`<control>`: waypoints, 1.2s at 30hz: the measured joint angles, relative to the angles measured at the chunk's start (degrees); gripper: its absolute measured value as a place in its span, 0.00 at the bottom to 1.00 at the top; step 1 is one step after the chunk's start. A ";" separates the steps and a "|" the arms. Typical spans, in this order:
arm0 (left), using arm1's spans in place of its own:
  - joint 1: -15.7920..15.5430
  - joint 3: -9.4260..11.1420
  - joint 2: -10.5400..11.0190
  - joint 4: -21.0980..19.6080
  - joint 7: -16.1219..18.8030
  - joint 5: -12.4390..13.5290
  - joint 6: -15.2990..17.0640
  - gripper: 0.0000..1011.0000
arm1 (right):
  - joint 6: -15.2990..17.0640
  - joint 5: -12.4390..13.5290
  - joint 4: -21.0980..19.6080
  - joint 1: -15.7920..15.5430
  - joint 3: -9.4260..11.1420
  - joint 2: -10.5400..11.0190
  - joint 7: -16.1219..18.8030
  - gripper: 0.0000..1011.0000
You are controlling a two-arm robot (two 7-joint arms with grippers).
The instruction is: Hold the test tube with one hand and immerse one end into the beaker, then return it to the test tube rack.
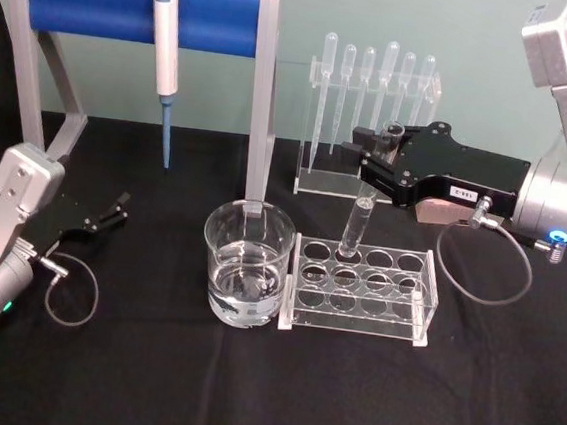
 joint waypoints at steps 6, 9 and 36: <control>0.00 0.00 0.00 0.00 0.00 0.01 0.00 0.99 | -0.02 -0.03 0.01 -0.01 0.03 0.00 0.00 0.22; 0.00 0.00 0.00 0.00 0.00 0.00 0.00 0.99 | -0.03 -0.04 0.01 -0.01 0.03 0.00 0.00 0.22; 0.00 0.00 0.00 0.00 0.00 0.00 0.00 0.99 | -0.04 -0.04 0.01 -0.01 0.03 0.00 0.01 0.22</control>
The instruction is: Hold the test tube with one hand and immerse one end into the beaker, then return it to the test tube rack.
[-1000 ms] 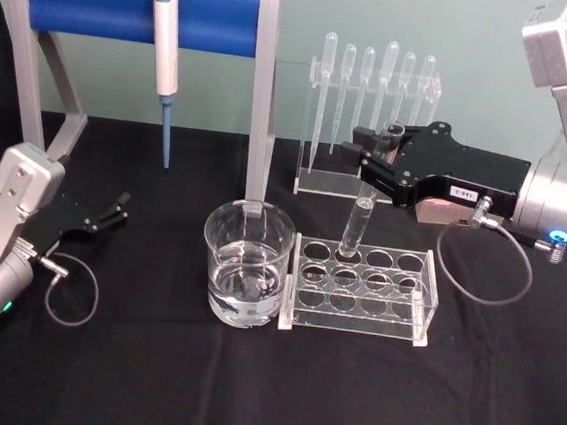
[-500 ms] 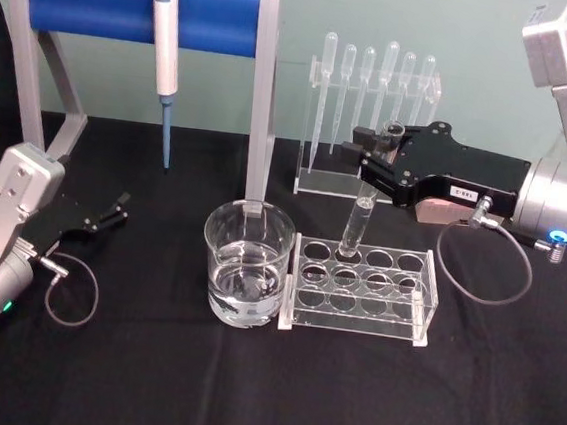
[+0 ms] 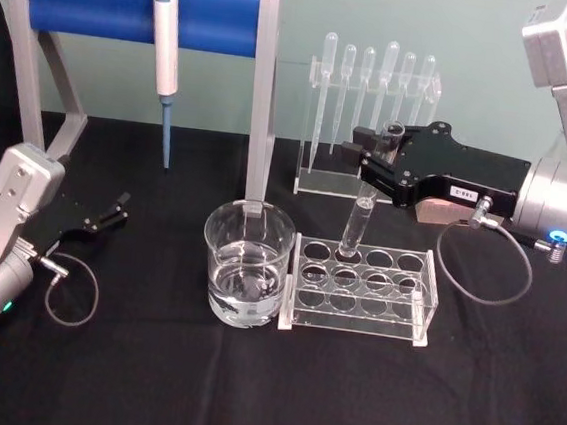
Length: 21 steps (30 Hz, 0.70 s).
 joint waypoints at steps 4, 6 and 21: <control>0.00 0.00 0.00 0.00 0.00 0.00 0.00 0.99 | 0.00 0.00 0.00 0.00 0.00 0.00 0.00 0.22; 0.00 0.00 0.00 0.00 0.00 0.00 0.00 0.99 | 0.00 0.00 0.00 0.00 0.00 0.00 0.00 0.22; 0.00 0.00 0.00 0.00 0.00 0.00 0.00 0.99 | 0.00 0.00 0.00 0.00 0.00 0.00 0.00 0.22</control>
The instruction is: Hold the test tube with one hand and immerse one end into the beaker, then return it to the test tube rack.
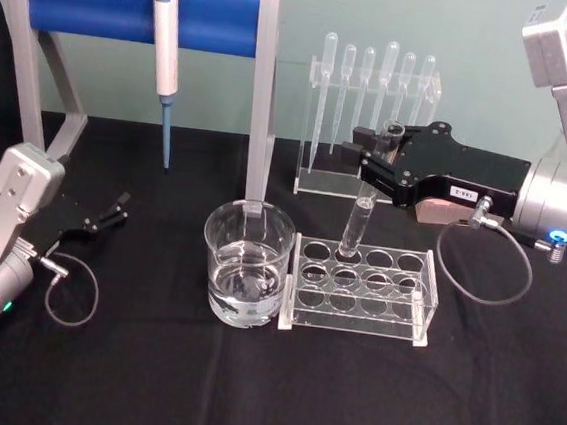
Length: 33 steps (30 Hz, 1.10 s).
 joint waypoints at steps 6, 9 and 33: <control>0.00 0.00 0.00 0.00 0.00 0.00 0.00 0.99 | 0.00 0.00 0.00 0.00 0.00 0.00 0.00 0.22; 0.00 0.00 0.00 0.00 0.00 0.00 0.00 0.99 | 0.00 0.00 0.00 0.00 0.00 0.00 0.00 0.22; 0.00 0.00 0.00 0.00 0.00 0.00 0.00 0.99 | 0.00 0.00 0.00 0.00 0.00 0.00 0.00 0.22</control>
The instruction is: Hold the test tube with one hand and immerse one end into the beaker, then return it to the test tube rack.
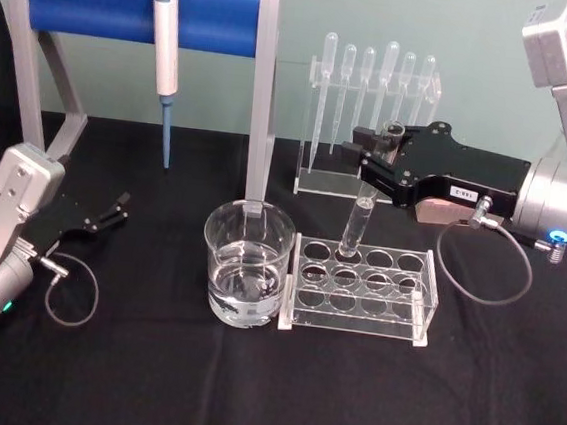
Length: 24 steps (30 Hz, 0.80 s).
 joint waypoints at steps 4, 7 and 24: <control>0.00 0.00 0.00 0.00 0.00 0.00 0.00 0.99 | 0.00 0.00 0.00 0.00 0.00 0.00 0.00 0.22; 0.00 0.00 0.00 0.00 0.00 0.00 0.00 0.99 | 0.00 0.00 0.00 0.00 0.00 0.00 0.00 0.22; 0.00 0.00 0.00 0.00 0.00 0.00 0.00 0.99 | 0.00 0.00 0.00 0.00 0.00 0.00 0.00 0.22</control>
